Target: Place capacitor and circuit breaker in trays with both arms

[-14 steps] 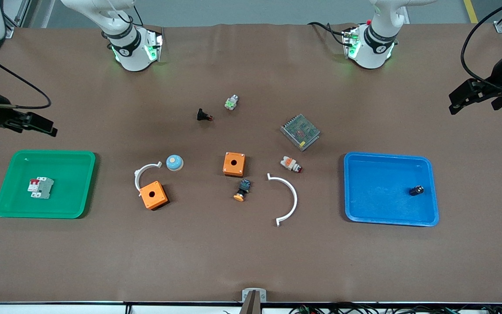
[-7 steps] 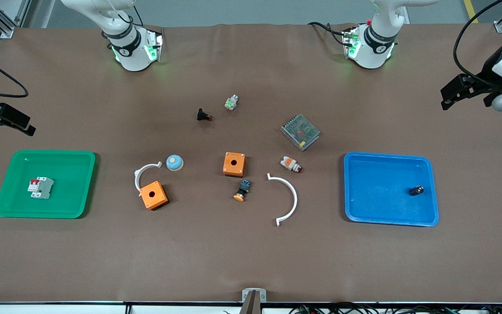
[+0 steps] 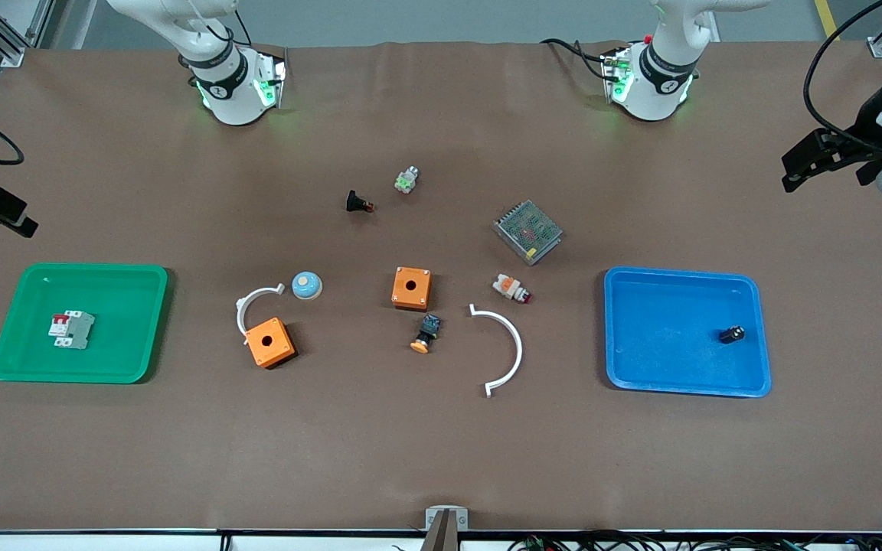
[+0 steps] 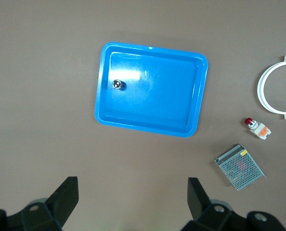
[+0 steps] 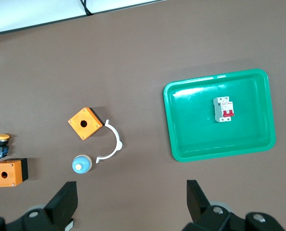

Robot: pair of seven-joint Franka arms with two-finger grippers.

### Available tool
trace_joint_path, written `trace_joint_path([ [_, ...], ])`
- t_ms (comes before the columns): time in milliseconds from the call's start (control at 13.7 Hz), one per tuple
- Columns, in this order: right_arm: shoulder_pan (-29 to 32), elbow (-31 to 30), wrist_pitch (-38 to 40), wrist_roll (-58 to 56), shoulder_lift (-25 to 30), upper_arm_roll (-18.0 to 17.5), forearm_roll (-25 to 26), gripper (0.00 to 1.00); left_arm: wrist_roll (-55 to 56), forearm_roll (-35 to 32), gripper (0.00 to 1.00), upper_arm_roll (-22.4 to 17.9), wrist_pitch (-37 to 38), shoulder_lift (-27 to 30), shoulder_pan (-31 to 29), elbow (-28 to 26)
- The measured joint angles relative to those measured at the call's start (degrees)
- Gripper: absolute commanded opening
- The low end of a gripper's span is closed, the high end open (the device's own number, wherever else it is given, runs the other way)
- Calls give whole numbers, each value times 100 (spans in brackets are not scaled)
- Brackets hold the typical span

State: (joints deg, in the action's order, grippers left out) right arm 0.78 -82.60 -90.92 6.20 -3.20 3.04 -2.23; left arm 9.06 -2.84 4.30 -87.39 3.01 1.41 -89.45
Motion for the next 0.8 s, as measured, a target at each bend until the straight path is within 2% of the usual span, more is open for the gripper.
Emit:
trace_joint_path([
  [805, 2, 117, 0, 0, -6, 7, 0, 100, 0, 290, 100, -17, 15, -1, -95, -150],
])
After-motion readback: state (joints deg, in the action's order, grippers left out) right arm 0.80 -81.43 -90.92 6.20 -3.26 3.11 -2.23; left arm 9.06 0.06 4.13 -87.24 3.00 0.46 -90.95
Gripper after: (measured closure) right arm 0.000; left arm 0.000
